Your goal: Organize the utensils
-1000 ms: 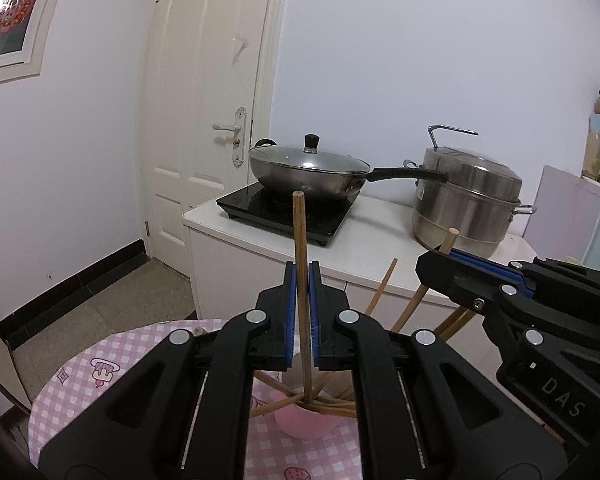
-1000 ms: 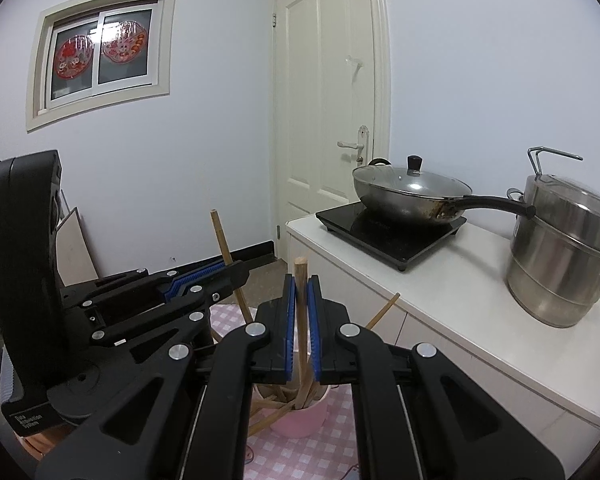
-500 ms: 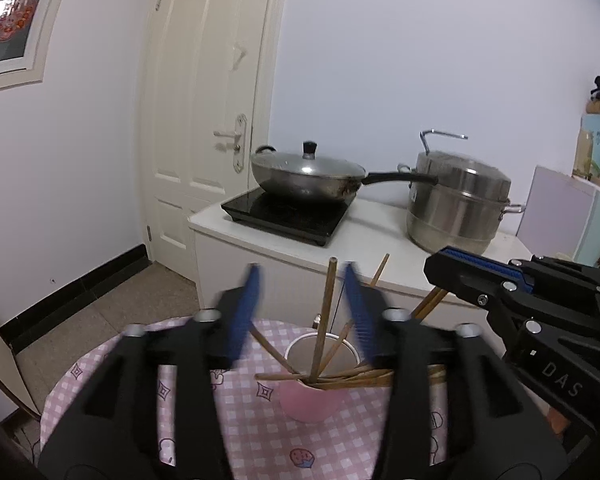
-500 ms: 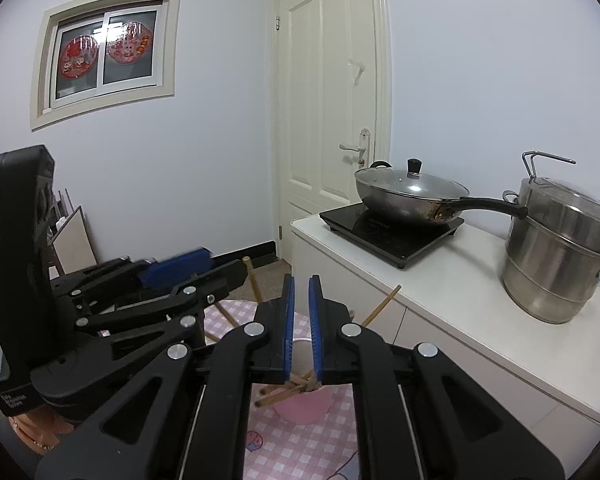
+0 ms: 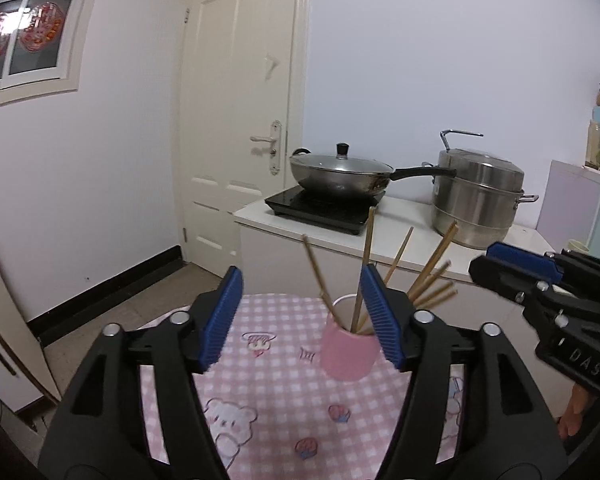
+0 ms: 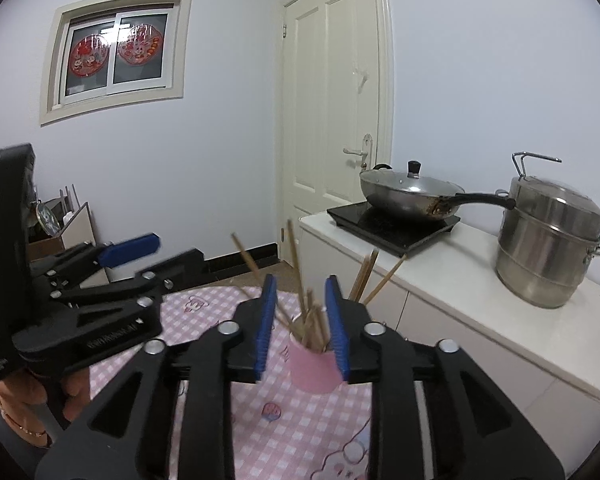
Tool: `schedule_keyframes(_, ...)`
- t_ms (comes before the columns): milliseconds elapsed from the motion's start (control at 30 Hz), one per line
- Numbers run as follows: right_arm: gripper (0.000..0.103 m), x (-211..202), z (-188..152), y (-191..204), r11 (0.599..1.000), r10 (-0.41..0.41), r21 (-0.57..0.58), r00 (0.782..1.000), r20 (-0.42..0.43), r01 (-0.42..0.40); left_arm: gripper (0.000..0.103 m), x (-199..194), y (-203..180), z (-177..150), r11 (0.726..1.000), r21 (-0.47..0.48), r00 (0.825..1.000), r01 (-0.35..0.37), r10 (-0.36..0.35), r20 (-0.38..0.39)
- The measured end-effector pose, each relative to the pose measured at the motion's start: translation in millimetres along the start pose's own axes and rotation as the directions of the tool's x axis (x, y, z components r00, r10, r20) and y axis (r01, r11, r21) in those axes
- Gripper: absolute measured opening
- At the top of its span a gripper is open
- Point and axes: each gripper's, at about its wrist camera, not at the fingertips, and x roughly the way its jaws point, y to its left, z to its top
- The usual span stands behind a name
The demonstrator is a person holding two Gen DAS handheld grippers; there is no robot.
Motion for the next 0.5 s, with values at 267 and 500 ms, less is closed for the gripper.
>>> schedule_keyframes(267, 0.050, -28, -29, 26, 1.000, -0.010, 0.007, 0.998, 0.058, 0.009, 0.079, -55, 6, -29, 0.997, 0.036, 0.995, -0.067, 0.065, 0.070)
schedule_keyframes(500, 0.062, -54, -47, 38, 0.999, -0.044, 0.028, 0.991, 0.129, 0.040, 0.087, -94, 19, -46, 0.997, -0.015, 0.990, -0.070, 0.071, 0.123)
